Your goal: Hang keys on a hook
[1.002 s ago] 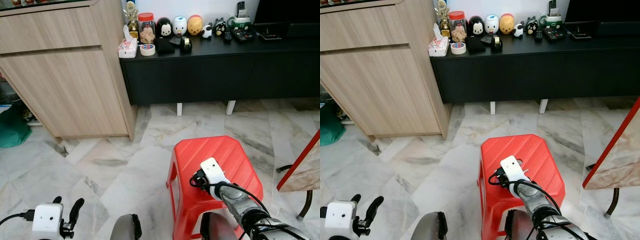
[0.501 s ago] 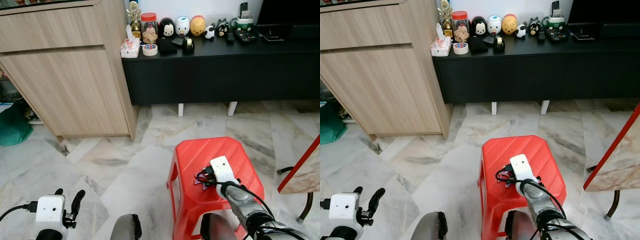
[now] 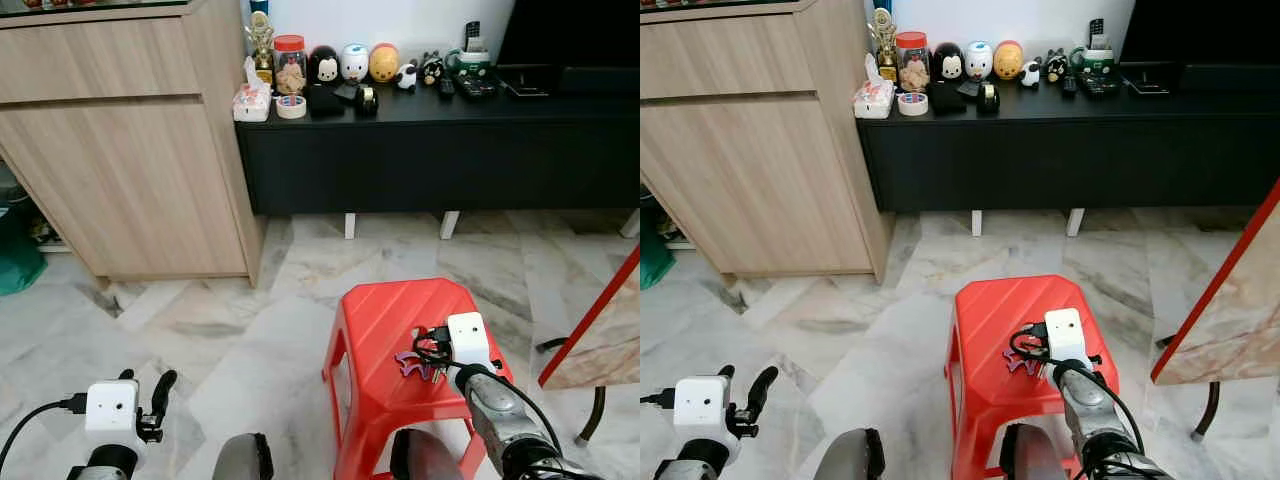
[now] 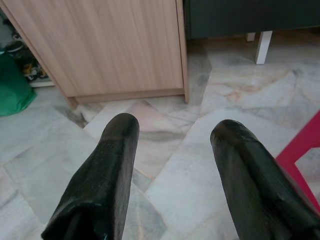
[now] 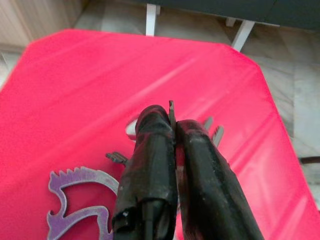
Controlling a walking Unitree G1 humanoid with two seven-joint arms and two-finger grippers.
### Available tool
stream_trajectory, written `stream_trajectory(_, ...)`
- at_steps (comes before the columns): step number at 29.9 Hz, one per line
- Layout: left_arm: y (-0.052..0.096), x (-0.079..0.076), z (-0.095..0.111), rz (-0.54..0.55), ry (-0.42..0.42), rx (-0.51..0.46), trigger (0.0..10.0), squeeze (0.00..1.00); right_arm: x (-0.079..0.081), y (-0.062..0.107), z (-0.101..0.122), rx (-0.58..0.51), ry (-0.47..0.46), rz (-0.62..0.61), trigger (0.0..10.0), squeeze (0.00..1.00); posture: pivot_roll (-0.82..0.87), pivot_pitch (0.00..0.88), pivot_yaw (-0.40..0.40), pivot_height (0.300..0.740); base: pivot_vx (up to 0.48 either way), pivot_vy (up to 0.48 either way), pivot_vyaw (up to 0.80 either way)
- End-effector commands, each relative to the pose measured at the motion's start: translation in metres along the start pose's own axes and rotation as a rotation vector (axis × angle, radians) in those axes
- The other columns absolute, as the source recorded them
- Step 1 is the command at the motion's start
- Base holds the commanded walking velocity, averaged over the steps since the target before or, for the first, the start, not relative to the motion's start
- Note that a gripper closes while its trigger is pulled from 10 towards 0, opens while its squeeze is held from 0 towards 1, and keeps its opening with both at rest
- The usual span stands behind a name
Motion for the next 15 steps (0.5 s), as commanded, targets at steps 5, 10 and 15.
stream_trajectory(5,-0.002,0.001,-0.006,0.017,-0.014,0.010,10.0,0.00,0.002,0.002,0.011,-0.086,-0.047,0.016,0.0,0.00,0.16,0.000,-0.030,0.580,0.000,0.000,0.00)
stream_trajectory(10,-0.006,-0.001,-0.007,0.023,-0.007,0.005,10.0,0.00,0.002,0.007,0.020,-0.154,-0.068,0.035,0.0,0.00,0.15,0.000,-0.047,0.580,0.000,0.000,0.00)
stream_trajectory(15,-0.009,-0.002,-0.008,0.030,-0.001,0.001,10.0,0.00,-0.003,0.015,0.026,-0.224,-0.068,0.025,0.0,0.00,0.14,0.000,-0.053,0.580,0.000,0.000,0.00)
Point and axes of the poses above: a point about 5 cm out from each wrist's last joint towards the gripper, its own y axis pointing back from the gripper into the wrist, its own z axis along the axis of the wrist's last joint, x = y × z, the point moved 6 cm from there along -y, pointing out of the wrist towards the gripper, and after that the axes turned 9 degrees about -y, right-handed, at the moved point
